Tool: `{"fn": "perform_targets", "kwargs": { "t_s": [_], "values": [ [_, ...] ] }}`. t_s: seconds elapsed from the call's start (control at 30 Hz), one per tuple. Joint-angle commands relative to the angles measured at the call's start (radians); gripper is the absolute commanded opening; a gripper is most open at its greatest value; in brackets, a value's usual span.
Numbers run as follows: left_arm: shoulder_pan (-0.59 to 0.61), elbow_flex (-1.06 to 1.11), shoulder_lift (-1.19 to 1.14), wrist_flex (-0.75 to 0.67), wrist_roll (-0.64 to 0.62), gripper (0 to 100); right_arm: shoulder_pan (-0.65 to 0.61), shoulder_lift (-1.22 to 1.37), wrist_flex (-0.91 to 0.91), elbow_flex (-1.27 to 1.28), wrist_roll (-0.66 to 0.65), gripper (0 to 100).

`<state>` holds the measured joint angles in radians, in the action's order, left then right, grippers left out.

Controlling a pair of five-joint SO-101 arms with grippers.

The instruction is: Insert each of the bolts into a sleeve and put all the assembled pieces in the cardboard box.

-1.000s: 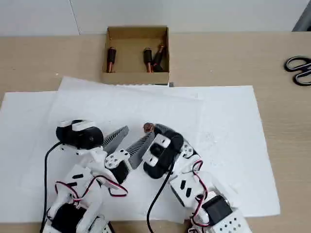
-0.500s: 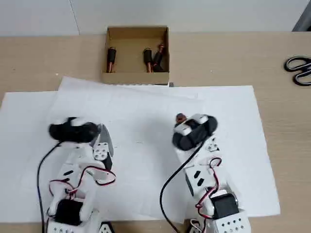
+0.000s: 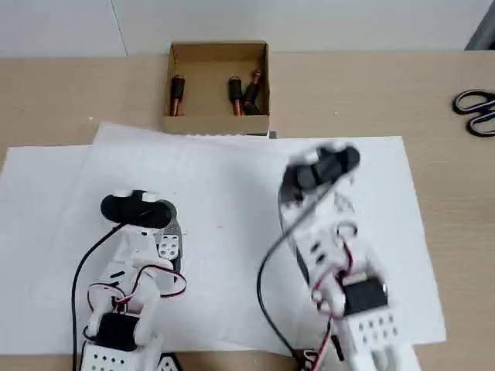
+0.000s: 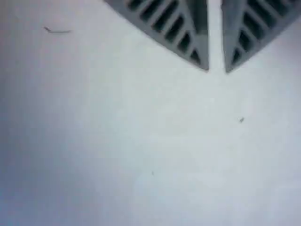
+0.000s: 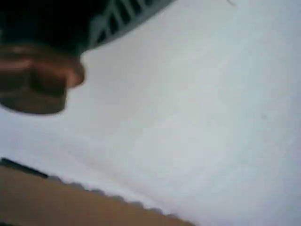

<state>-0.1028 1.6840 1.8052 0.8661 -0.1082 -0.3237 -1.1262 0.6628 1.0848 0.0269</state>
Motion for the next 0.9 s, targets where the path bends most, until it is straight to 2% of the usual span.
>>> {"fn": "perform_targets", "kwargs": {
  "t_s": [0.0, 0.5, 0.8, 0.87],
  "values": [
    [0.002, -0.004, 0.006, 0.005, 0.002, 1, 0.012, 0.308, -0.061, -0.334, 0.014, 0.2],
    [0.003, -0.004, 0.006, 0.005, -0.002, 1, 0.005, 1.308, -0.111, -1.369, 0.008, 0.3],
    [0.003, -0.004, 0.006, 0.005, -0.002, 1, -0.010, 1.724, -0.119, -1.804, 0.005, 0.3],
    [0.003, -0.004, 0.006, 0.005, -0.002, 1, -0.012, 1.801, -0.119, -1.866, -0.029, 0.3]
  ]
}}
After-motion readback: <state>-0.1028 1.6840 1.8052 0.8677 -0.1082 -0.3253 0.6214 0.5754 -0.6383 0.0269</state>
